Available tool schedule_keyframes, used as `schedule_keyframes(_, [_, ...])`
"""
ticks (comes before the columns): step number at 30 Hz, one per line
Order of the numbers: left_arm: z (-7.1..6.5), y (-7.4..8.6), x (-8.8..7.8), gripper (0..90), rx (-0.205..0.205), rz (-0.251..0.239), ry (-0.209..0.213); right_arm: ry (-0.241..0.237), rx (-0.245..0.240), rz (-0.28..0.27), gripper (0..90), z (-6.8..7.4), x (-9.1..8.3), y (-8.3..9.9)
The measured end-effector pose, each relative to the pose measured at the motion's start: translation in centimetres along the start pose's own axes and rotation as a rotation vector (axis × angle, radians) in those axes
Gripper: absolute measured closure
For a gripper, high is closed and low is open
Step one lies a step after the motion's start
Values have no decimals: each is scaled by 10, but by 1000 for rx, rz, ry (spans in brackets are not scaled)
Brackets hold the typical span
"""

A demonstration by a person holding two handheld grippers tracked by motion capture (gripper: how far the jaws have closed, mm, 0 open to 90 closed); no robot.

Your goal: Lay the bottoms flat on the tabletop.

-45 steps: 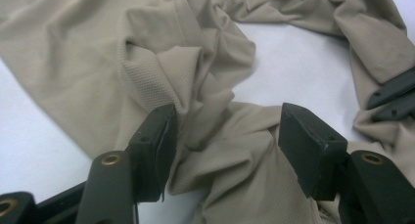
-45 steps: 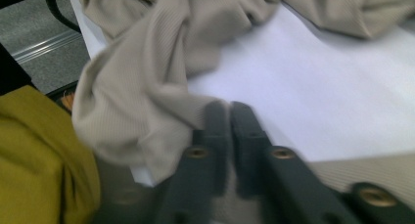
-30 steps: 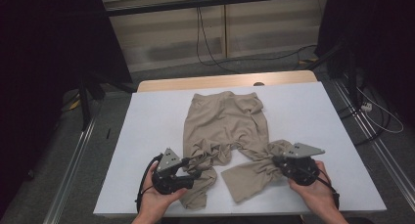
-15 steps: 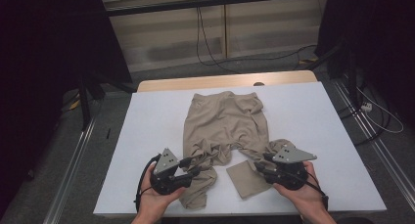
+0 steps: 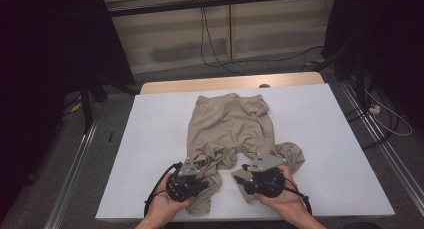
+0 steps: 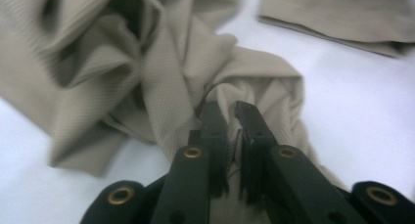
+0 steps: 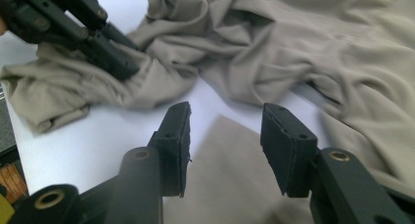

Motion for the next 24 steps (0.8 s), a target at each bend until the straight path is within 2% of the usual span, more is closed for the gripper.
schedule_keyframes(2, [-12,2,-2,843,15,4,33,-27,-7,0,567,7,7,-4])
schedule_keyframes(4, [-25,5,-3,844,21,5,85,-48,-12,4,569,13,13,-8])
schedule_keyframes(7, [-42,9,-4,844,48,19,128,-85,-12,5,563,24,19,-11])
schedule_keyframes(10, [-48,9,-6,827,51,2,148,-118,-27,21,540,34,24,-7])
schedule_keyframes(11, [-47,8,-8,789,54,-1,148,-128,-34,28,538,37,27,-5])
schedule_keyframes(14, [-35,4,-19,629,34,-66,105,-141,-50,49,544,42,33,1])
schedule_keyframes(16, [-24,4,-28,583,18,-113,54,-146,-63,64,589,45,37,6])
schedule_keyframes(17, [-18,4,-30,576,21,-125,21,-150,-59,49,624,45,37,7])
schedule_keyframes(19, [-7,5,-30,569,33,-137,-16,-178,-59,50,768,45,36,8])
schedule_keyframes(20, [-3,5,-27,543,46,-128,-34,-181,-55,50,815,46,36,8])
schedule_keyframes(21, [-1,6,-24,524,55,-112,-33,-184,-57,51,840,47,35,8])
schedule_keyframes(24, [-1,9,-11,508,60,-53,-9,-183,-68,60,883,49,33,8])
Point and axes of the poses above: each handheld gripper's, and its own axes: x roughly forward along the jaws, y roughly out of its underside, z roughly to its left, the point moved 1 cm from there along x, roughly forward along the jaws, and after that the axes turned 8 degrees about y, right-handed, at the moved point
